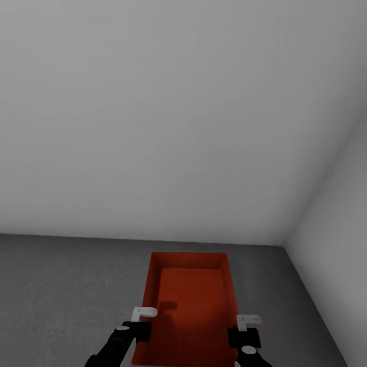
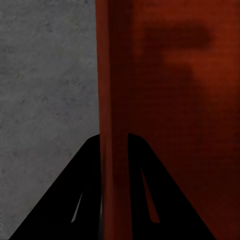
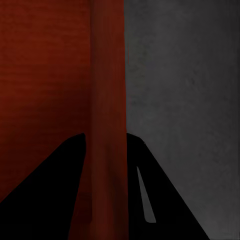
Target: Move the two storage containers from the living room to the garage. In the garage, place one container on the floor and stack the other container on top of it (either order is fine).
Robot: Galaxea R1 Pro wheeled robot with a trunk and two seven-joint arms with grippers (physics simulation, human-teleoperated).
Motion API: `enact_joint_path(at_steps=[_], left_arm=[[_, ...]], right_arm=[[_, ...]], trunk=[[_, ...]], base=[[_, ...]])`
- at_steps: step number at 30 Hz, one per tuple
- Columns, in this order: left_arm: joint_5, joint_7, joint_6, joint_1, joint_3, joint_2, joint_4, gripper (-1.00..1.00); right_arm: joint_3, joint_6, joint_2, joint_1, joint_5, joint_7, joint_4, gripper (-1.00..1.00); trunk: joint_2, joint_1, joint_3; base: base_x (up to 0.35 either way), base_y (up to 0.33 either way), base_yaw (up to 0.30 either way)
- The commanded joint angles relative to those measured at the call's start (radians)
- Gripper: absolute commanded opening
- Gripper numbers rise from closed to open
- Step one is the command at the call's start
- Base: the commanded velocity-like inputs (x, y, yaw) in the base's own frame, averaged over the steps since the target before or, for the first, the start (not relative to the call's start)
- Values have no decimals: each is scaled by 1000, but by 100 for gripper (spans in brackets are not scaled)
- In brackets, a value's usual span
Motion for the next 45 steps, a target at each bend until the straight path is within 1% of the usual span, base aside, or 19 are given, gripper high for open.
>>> enact_joint_path(at_steps=[1,5,15,26,34,45], left_arm=[[-38,6,0,1,-12,-1,-3,-100],[-38,6,0,1,-12,-1,-3,-100],[-38,6,0,1,-12,-1,-3,-100],[-38,6,0,1,-12,-1,-3,-100],[-38,6,0,1,-12,-1,-3,-100],[-38,6,2,1,-12,-1,-4,-100]], right_arm=[[5,1,-1,-2,-34,6,1,-100],[5,1,-1,-2,-33,6,1,-100],[5,1,0,-2,-33,6,1,-100],[5,1,2,-2,-33,6,1,-100],[5,1,1,-2,-34,6,1,-100],[5,1,-1,-2,-34,6,1,-100]], trunk=[[-1,1,-1],[-1,1,-1],[-1,1,-1],[-1,1,-1],[-1,1,-1],[-1,1,-1]], base=[[301,0,197],[182,0,98],[13,0,4],[0,0,-44],[0,0,-110],[0,0,-8]])
